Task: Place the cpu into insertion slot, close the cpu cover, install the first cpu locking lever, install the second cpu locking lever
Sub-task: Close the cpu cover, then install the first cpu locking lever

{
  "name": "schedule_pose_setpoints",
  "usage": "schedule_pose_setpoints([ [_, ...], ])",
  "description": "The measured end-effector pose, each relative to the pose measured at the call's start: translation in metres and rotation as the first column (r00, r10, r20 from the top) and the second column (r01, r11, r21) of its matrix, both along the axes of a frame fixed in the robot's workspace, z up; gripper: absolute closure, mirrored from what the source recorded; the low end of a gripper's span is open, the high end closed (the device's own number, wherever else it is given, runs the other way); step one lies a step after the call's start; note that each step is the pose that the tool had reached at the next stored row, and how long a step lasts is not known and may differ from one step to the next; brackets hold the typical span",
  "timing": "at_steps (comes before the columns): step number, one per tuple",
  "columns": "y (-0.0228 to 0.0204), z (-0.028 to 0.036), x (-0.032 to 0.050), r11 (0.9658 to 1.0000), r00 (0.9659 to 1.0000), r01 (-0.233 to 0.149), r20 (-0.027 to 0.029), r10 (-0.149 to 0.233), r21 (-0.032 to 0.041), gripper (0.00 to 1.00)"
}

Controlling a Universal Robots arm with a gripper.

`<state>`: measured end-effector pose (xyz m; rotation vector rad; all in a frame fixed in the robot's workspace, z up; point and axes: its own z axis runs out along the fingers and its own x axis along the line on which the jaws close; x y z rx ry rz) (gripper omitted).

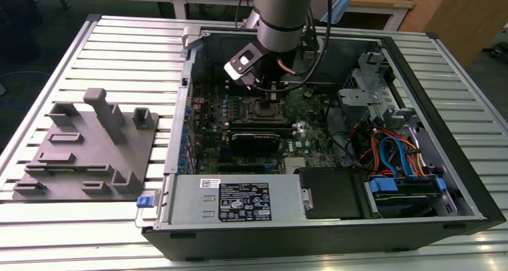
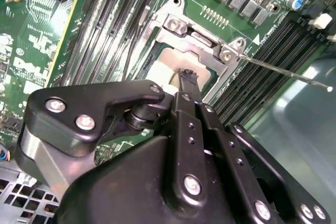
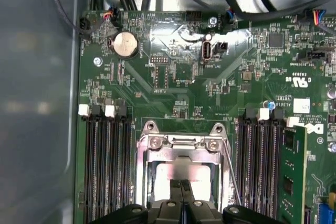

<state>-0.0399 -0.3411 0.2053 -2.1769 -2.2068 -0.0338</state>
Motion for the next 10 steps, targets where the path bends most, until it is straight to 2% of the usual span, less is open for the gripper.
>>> schedule_pose_setpoints([
  [10, 0.0000, 0.0008, 0.0010, 1.0000, 1.0000, 0.000, -0.0001, 0.000, -0.0001, 0.89],
])
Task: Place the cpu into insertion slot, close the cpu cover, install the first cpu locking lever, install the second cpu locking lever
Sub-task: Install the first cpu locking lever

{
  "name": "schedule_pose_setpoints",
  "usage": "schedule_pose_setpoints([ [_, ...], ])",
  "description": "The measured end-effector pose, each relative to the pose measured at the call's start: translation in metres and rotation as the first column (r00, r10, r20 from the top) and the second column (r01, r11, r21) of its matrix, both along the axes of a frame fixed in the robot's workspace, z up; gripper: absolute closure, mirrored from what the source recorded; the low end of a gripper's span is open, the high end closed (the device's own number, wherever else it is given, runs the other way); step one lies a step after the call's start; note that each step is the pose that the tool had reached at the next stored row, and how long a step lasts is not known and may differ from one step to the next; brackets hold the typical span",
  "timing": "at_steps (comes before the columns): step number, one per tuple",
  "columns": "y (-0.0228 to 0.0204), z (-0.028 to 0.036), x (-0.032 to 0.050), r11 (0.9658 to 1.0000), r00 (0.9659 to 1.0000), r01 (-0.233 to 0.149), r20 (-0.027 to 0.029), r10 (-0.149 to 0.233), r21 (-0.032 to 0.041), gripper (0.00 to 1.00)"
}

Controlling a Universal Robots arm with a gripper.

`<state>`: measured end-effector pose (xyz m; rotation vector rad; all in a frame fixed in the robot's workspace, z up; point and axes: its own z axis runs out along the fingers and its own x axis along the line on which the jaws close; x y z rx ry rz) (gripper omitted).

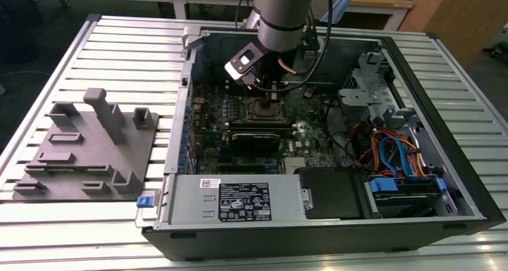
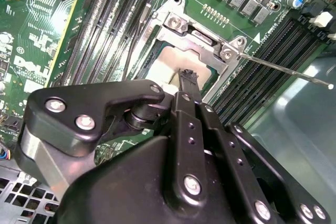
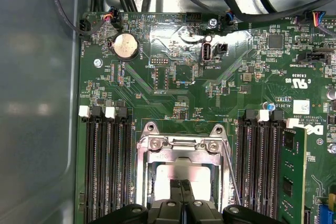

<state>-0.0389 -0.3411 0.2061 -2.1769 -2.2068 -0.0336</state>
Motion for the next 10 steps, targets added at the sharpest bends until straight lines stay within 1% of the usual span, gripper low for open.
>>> schedule_pose_setpoints([
  [3, 0.0000, 0.0017, 0.0000, 1.0000, 1.0000, 0.000, -0.0002, 0.000, 0.0000, 0.89],
  [10, 0.0000, 0.0094, 0.0001, 1.0000, 1.0000, 0.000, -0.0005, 0.000, 0.0001, 0.89],
])
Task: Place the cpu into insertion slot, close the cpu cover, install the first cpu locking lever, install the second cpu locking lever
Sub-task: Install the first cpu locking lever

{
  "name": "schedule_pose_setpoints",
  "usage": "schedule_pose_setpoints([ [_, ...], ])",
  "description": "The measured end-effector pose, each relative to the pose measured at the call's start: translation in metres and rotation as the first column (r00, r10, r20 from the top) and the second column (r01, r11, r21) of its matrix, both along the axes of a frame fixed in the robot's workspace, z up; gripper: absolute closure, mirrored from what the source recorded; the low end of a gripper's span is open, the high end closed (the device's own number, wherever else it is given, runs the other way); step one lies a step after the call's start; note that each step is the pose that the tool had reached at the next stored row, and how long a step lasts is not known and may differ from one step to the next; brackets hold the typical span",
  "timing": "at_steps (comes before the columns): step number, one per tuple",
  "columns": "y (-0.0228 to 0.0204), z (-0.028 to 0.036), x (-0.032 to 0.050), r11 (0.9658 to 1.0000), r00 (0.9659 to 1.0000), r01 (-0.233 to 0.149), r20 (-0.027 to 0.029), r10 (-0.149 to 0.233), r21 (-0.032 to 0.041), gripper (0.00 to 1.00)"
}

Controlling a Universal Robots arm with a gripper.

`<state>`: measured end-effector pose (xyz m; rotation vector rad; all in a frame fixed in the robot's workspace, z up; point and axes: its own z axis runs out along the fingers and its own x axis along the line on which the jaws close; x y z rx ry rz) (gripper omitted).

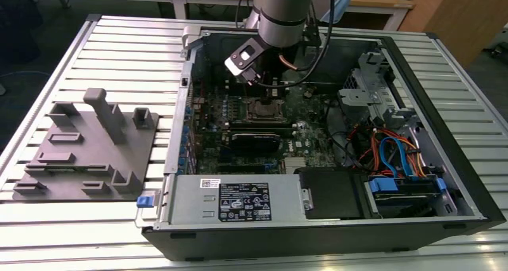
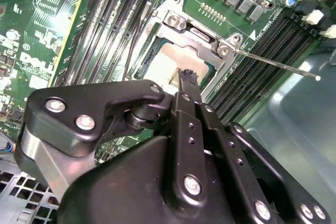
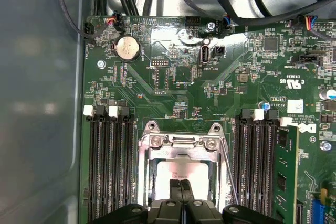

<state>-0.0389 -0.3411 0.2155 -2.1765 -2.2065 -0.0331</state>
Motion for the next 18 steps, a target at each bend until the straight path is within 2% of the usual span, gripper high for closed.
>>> schedule_pose_setpoints([
  [7, 0.0000, 0.0072, 0.0001, 1.0000, 1.0000, 0.000, -0.0011, 0.000, -0.0001, 0.89],
  [18, 0.0000, 0.0276, 0.0001, 1.0000, 1.0000, 0.000, -0.0022, 0.000, -0.0001, 0.89],
])
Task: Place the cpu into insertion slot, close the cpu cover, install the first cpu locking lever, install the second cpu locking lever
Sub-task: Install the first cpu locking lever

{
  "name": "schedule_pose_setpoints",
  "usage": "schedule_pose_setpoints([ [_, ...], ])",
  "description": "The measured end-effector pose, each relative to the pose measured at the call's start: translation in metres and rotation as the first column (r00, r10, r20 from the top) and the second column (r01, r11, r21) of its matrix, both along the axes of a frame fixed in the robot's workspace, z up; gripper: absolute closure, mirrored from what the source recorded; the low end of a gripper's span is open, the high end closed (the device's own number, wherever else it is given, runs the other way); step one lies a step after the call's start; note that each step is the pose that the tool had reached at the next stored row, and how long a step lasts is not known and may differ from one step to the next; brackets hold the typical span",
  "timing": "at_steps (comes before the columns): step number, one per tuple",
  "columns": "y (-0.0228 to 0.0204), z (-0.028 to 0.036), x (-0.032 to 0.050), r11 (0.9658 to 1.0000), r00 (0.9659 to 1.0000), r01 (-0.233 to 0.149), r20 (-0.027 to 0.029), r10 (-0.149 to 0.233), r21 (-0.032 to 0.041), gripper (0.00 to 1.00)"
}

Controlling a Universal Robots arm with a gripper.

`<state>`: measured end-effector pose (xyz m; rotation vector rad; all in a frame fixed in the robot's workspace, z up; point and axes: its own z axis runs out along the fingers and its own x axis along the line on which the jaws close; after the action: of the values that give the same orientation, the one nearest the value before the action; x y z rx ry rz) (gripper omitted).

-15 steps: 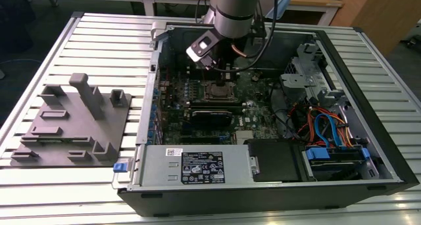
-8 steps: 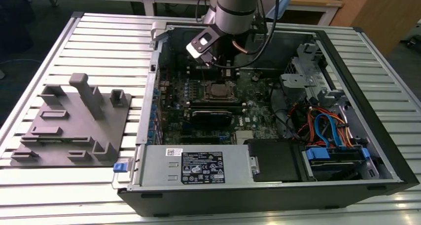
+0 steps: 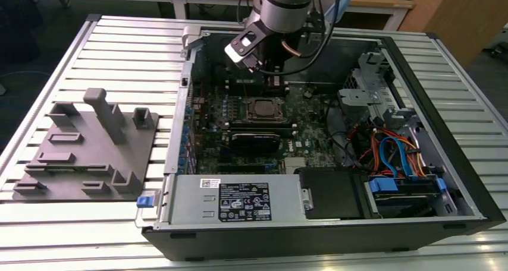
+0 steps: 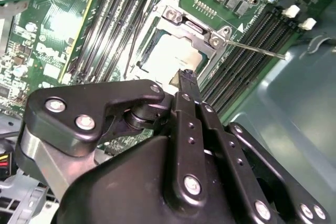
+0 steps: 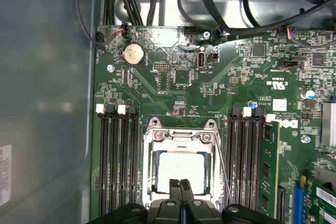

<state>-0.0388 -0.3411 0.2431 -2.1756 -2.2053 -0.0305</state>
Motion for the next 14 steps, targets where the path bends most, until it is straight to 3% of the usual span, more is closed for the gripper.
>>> schedule_pose_setpoints([
  [10, 0.0000, 0.0197, 0.0000, 1.0000, 1.0000, 0.000, -0.0005, 0.000, 0.0000, 0.89],
  [14, 0.0000, 0.0238, 0.0000, 1.0000, 1.0000, 0.000, -0.0006, 0.000, 0.0000, 0.89],
])
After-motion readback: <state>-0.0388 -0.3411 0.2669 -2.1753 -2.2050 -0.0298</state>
